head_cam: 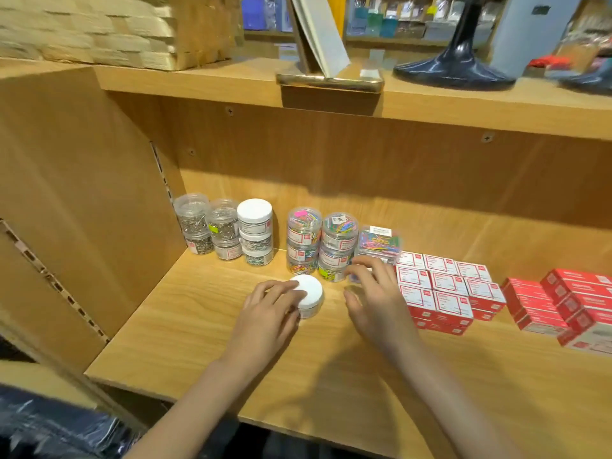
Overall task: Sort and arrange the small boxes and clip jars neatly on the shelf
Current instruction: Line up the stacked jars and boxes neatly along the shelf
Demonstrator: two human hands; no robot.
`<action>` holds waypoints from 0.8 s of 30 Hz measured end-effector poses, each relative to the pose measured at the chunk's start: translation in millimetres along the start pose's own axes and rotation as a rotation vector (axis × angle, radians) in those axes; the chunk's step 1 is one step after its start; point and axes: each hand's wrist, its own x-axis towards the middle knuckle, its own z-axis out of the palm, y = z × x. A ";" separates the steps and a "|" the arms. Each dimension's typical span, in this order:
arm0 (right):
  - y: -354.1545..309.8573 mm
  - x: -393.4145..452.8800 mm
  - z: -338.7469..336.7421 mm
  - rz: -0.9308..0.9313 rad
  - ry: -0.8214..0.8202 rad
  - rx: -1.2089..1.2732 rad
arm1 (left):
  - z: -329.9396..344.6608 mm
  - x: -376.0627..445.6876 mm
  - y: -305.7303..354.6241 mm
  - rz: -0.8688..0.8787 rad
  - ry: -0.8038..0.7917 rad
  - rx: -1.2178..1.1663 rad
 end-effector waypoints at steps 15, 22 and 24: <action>-43.3 25.6 87.6 -0.127 -0.342 0.011 | -38.1 3.4 -70.4 -0.218 0.040 -0.371; -43.2 46.2 91.0 -0.135 -0.066 -0.446 | -21.2 17.8 -72.3 -0.275 0.054 -0.372; -42.7 50.9 86.2 -0.151 -0.030 -0.484 | -15.7 25.0 -68.2 -0.334 0.102 -0.378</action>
